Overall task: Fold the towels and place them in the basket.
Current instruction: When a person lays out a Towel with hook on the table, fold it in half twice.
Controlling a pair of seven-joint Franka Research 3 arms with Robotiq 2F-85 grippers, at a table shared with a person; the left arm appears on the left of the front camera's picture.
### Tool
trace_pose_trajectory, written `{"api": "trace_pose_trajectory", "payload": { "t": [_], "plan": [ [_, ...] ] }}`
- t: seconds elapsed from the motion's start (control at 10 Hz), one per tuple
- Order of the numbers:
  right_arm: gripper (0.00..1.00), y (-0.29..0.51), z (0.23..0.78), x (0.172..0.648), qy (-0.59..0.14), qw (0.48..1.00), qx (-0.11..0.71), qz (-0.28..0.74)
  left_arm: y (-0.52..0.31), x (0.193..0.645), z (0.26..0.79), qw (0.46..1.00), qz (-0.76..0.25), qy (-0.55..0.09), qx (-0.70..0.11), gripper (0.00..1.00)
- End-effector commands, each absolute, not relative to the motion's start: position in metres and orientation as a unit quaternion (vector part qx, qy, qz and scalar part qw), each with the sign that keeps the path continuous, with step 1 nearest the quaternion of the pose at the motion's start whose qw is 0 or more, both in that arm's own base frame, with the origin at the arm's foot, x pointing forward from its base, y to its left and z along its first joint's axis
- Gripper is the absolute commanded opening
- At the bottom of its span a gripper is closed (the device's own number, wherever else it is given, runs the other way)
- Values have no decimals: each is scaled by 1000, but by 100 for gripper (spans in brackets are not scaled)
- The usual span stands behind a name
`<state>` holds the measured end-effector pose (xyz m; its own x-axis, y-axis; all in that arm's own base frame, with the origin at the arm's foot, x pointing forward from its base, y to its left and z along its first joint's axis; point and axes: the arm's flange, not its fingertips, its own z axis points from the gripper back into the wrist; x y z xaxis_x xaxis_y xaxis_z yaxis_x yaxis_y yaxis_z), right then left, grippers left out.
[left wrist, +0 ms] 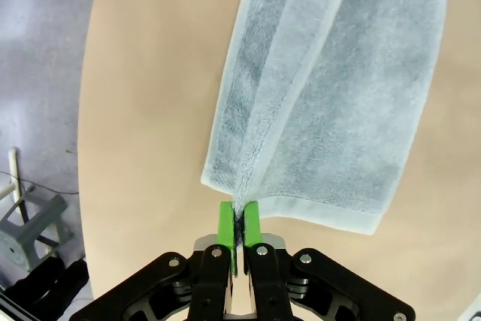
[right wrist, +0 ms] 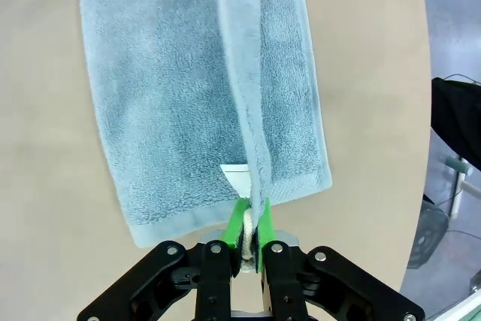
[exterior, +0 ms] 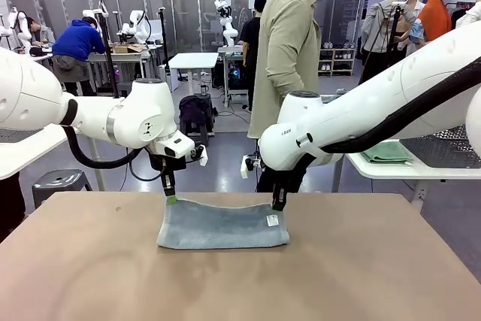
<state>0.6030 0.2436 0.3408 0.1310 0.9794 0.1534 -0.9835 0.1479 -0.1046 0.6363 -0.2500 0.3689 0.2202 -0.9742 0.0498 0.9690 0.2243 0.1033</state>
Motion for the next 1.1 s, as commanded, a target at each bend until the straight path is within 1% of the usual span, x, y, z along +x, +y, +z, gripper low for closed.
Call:
{"api": "trace_pose_trajectory", "payload": {
  "t": [0.0, 0.1, 0.3, 0.4, 0.5, 0.6, 0.7, 0.8, 0.9, 1.0],
  "plan": [
    [7, 241, 336, 612, -95, 742, 23, 663, -251, 646, 363, 781, -622, -57, 29, 6],
    [7, 241, 333, 613, -97, 740, 19, 665, -251, 647, 360, 780, -622, -58, 31, 6],
    [7, 242, 330, 614, -117, 732, 12, 671, -252, 650, 354, 773, -628, -79, 40, 6],
    [27, 244, 330, 613, -125, 730, 7, 672, -251, 649, 354, 772, -626, -98, 43, 22],
    [27, 245, 331, 611, -136, 725, 0, 676, -250, 648, 357, 769, -625, -124, 51, 26],
    [47, 245, 333, 609, -149, 718, -8, 680, -247, 647, 360, 769, -619, -148, 55, 42],
    [31, 245, 337, 608, -156, 715, -16, 681, -245, 646, 362, 769, -615, -162, 63, 46],
    [67, 244, 340, 607, -162, 714, -23, 680, -242, 646, 365, 772, -610, -165, 68, 62],
    [51, 243, 346, 604, -169, 713, -33, 679, -239, 645, 369, 772, -607, -172, 73, 66],
    [87, 242, 355, 598, -178, 713, -41, 676, -235, 639, 378, 771, -606, -182, 73, 81]
  ]
}}
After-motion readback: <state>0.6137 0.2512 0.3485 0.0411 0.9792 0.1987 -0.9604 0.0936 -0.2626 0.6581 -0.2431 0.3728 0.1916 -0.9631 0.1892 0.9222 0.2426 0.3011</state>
